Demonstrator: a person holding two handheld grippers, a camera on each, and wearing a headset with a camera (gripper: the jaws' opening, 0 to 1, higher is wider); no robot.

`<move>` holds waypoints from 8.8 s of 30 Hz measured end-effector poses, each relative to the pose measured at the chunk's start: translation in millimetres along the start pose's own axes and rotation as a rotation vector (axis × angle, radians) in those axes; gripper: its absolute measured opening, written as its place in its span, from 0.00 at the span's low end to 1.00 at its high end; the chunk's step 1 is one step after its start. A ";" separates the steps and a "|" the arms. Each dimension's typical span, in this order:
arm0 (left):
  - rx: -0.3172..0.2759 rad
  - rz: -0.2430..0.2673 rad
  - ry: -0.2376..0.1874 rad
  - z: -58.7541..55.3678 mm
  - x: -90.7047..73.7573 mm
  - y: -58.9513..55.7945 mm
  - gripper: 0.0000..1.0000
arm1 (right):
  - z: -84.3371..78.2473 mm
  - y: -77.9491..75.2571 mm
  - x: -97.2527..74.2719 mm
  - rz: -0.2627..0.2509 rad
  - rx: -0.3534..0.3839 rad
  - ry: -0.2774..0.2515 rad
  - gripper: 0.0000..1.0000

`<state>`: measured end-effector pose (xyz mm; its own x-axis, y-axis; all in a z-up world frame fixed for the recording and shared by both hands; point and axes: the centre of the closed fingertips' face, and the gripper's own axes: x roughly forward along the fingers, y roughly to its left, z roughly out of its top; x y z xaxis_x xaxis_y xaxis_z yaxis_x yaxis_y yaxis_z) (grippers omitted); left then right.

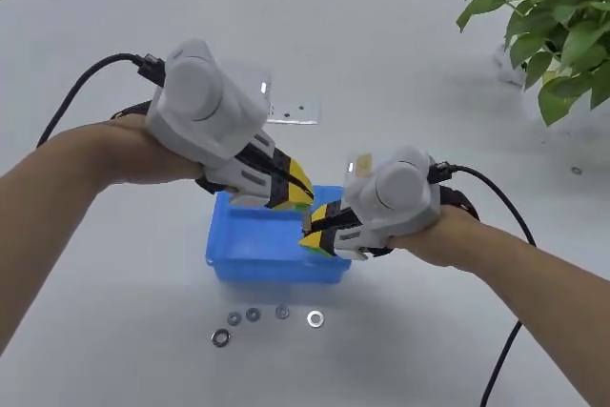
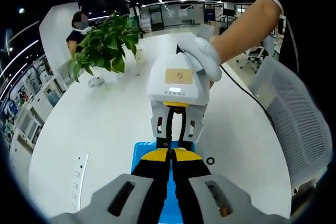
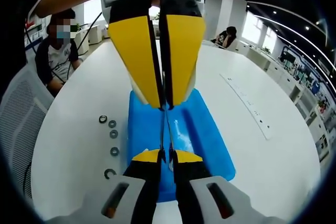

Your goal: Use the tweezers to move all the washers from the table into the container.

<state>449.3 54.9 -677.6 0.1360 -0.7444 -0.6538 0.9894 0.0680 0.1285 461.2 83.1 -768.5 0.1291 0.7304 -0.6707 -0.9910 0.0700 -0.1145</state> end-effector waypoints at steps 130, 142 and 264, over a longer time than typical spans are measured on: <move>-0.048 -0.128 -0.006 -3.6 21.4 -90.2 0.05 | -37.3 92.9 -1.3 0.010 0.031 0.049 0.09; -0.048 -0.126 0.002 -0.2 13.5 -94.4 0.05 | -30.4 99.9 -4.7 0.015 0.024 0.040 0.09; -0.032 -0.019 0.006 -11.8 -6.9 3.5 0.05 | 3.2 1.6 20.9 0.009 0.013 -0.002 0.11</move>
<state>452.4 68.2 -681.5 0.1178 -0.7418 -0.6602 0.9929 0.0757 0.0921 462.2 100.7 -780.4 0.1202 0.7322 -0.6704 -0.9925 0.0723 -0.0990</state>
